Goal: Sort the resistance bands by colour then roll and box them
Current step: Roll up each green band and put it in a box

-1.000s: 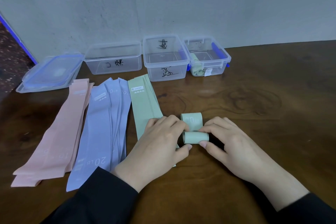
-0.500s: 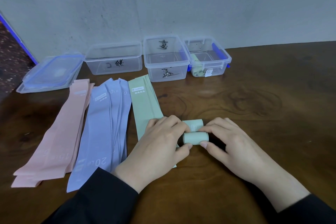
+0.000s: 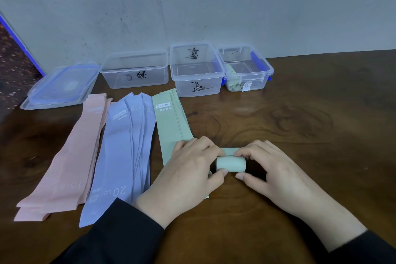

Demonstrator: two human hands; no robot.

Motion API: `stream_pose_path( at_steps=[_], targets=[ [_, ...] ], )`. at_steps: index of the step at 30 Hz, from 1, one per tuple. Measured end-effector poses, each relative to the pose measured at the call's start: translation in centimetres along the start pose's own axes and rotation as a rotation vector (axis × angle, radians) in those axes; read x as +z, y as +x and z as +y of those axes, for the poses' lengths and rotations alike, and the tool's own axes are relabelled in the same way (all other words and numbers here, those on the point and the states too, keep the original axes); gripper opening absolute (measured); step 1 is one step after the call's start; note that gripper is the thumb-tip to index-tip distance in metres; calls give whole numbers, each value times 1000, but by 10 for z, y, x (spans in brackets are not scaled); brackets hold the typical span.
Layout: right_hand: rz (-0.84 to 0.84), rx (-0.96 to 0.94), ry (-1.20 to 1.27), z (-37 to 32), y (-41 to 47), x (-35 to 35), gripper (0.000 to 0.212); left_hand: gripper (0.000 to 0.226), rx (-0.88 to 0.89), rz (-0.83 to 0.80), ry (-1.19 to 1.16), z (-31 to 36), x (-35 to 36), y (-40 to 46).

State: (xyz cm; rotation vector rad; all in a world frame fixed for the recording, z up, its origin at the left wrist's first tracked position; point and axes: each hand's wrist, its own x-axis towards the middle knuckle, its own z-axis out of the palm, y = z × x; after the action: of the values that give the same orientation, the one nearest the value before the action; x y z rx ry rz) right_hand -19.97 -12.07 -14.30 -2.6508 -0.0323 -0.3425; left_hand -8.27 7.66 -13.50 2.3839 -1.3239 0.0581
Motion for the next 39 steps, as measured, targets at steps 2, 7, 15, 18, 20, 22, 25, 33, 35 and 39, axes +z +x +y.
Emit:
stream_pose_path(
  at_steps=[2, 7, 15, 18, 20, 22, 25, 33, 35, 39],
  targets=[
    [9, -6, -2, 0, 0, 1, 32, 36, -2, 13, 11, 0, 0, 0],
    [28, -5, -20, 1, 1, 2, 34, 34, -2, 21, 3, 1, 0, 1],
    [47, -4, -117, -5, 3, 3, 35, 47, -61, 24, 27, 12, -9, 8],
    [40, -19, -122, -5, 7, 0, 31, 39, -69, 27, 132, 18, -13, 15],
    [36, -26, -126, -3, 14, -3, 32, 32, -54, 32, 165, 20, -15, 20],
    [18, -26, -124, 1, 22, -4, 33, 26, -40, 28, 171, 20, -16, 24],
    [9, -27, -79, 8, 35, -2, 33, 30, -59, -42, 212, 17, -15, 29],
    [33, -72, 51, 15, 37, 3, 25, 35, -69, -136, 215, 13, -16, 39],
    [13, -77, 43, 18, 38, 4, 32, 37, -69, -140, 242, 12, -12, 40],
    [29, -39, 63, 19, 42, 4, 34, 37, -92, -151, 236, 11, -12, 43]
  ],
)
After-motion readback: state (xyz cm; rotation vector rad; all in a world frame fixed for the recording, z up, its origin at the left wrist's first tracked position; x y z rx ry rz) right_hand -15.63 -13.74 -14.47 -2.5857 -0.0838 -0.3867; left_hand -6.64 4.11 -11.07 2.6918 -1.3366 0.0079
